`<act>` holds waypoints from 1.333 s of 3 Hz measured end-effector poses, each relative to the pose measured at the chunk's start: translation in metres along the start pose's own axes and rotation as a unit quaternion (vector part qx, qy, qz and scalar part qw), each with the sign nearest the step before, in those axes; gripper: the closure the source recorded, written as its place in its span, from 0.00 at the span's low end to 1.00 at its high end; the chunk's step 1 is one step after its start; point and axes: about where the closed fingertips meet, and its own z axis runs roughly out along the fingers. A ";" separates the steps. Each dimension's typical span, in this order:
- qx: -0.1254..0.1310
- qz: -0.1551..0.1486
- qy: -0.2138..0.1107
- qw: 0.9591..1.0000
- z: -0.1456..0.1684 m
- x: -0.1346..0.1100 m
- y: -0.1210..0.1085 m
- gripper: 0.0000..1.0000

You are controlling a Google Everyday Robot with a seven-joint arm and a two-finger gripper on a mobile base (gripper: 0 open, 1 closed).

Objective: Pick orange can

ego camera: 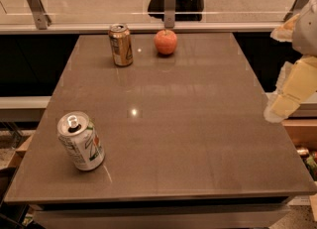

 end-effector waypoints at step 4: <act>0.024 0.152 -0.249 0.956 0.027 -0.050 -0.016 0.00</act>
Offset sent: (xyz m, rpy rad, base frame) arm 0.0377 0.0430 -0.0150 0.6715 -0.0991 -0.1960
